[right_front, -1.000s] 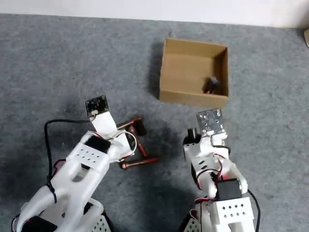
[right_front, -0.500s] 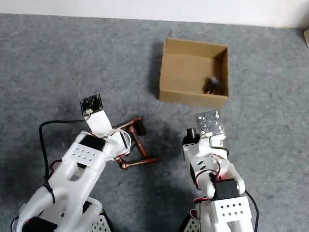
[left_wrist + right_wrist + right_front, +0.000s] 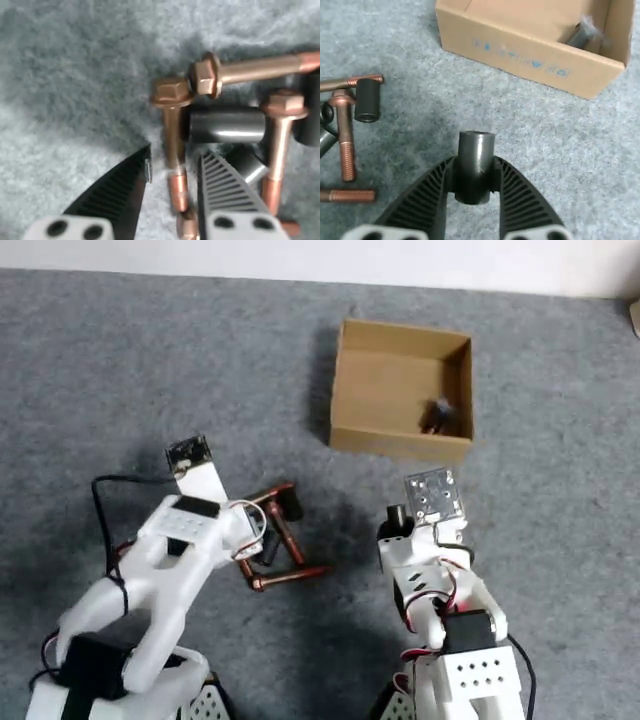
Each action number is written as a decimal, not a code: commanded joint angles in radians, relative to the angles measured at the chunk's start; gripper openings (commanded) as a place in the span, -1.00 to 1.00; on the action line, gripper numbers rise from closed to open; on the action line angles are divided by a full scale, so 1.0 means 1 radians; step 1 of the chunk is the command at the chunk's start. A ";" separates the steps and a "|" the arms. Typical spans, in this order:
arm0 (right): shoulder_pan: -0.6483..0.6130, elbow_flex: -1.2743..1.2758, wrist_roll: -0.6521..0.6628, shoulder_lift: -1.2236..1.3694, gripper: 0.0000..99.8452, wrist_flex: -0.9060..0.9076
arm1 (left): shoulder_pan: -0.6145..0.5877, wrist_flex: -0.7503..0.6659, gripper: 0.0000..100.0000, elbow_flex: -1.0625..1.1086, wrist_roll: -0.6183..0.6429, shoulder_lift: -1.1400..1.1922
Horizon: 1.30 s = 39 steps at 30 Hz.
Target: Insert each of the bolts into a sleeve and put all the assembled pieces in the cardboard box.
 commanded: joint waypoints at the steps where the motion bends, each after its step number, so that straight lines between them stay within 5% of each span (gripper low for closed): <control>1: 0.007 -0.005 0.008 -0.018 -0.99 -0.030 | -0.018 0.006 -0.71 -0.062 -0.005 0.064; 6: 0.007 -0.005 0.008 -0.019 -0.99 -0.030 | -0.018 0.023 -0.72 -0.077 -0.005 0.077; 9: 0.007 -0.005 0.008 -0.019 -0.99 -0.030 | -0.018 0.023 -0.99 -0.077 -0.009 0.058; 22: 0.007 0.056 0.012 -0.025 -0.99 -0.099 | -0.015 0.129 -0.99 -0.110 -0.043 -0.001; 31: 0.007 0.059 0.014 -0.025 -0.99 -0.101 | 0.093 0.203 -0.99 -0.028 -0.098 -0.380; 39: -0.001 0.059 0.006 -0.027 -0.99 -0.104 | 0.102 0.198 -0.99 0.001 -0.324 -0.797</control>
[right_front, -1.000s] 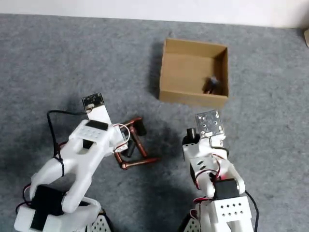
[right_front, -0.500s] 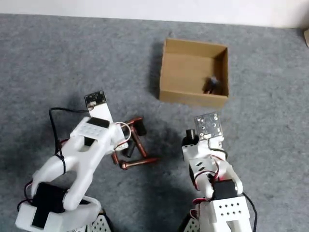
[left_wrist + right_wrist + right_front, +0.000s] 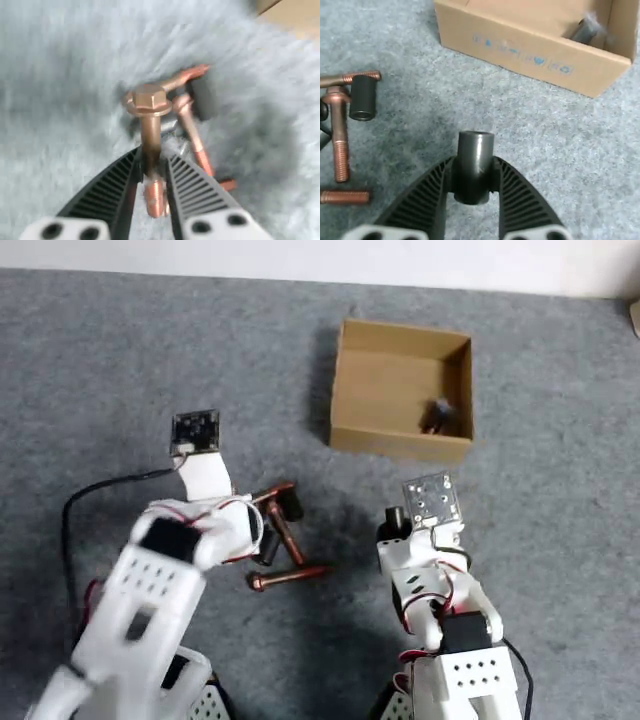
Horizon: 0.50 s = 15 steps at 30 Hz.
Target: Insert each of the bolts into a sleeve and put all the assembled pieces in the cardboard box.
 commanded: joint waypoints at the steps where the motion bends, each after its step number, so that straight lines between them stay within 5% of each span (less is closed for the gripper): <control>1: -0.016 -0.008 0.003 -0.018 -0.99 -0.035 | 0.015 0.000 -0.99 -0.010 -0.068 -0.188; 15: -0.298 -0.007 0.005 -0.018 -0.99 -0.217 | 0.105 -0.322 -0.99 -0.010 -0.077 -0.291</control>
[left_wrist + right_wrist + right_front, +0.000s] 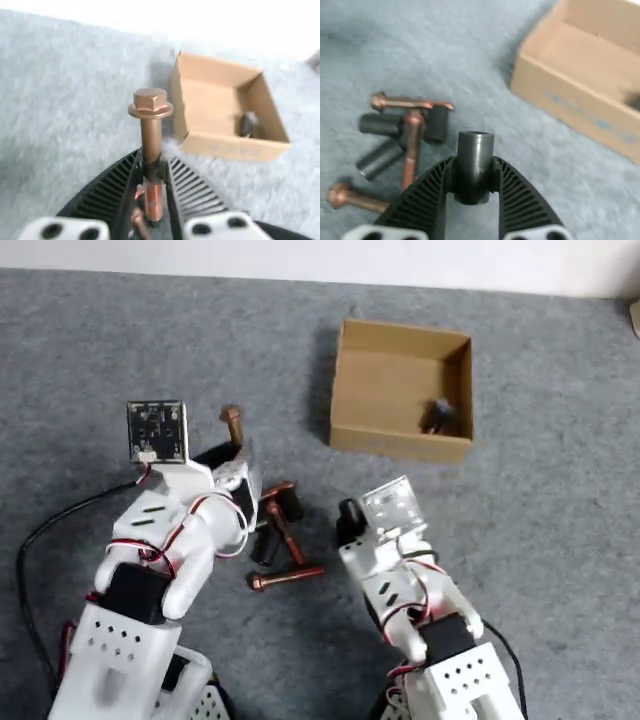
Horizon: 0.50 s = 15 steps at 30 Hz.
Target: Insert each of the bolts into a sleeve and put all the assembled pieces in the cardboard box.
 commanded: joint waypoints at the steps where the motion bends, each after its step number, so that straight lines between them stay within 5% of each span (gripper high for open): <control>1: -0.041 -0.008 0.005 -0.022 -0.99 -0.071 | 0.091 -0.046 -0.99 -0.010 -0.006 -0.031; 10: -0.096 0.130 0.017 -0.417 -0.99 0.045 | 0.142 -0.103 -0.99 0.007 -0.002 -0.031; 15: -0.130 0.157 0.060 -0.380 -0.99 0.070 | 0.214 -0.166 -0.99 0.091 0.002 -0.031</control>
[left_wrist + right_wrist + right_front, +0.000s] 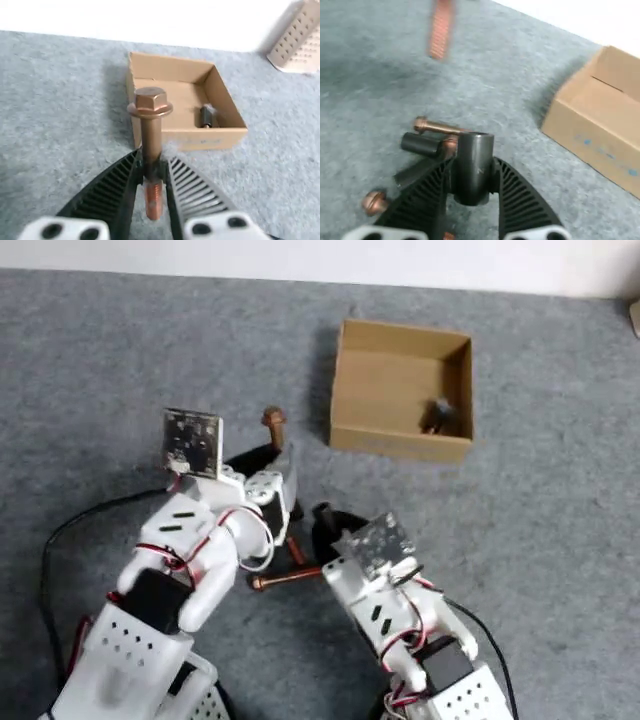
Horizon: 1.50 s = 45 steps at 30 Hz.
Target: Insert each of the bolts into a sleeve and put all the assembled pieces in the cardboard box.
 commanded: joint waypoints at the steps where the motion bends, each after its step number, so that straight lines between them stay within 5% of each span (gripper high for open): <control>1: -0.018 0.002 0.020 -0.027 -0.99 0.005 | 0.070 -0.074 -0.99 0.036 0.011 -0.022; 8: -0.013 0.004 0.020 -0.041 -0.99 0.005 | 0.048 -0.255 -0.99 0.147 0.161 -0.021; 32: 0.035 0.005 0.017 -0.041 -0.99 0.004 | 0.058 -0.258 -0.99 0.177 0.292 -0.021; 37: 0.042 0.008 -0.103 -0.041 -0.99 -0.031 | 0.056 -0.253 -0.99 0.094 0.293 -0.013; 45: 0.044 0.004 -0.101 -0.041 -0.99 -0.051 | 0.058 -0.253 -0.99 0.096 0.295 -0.013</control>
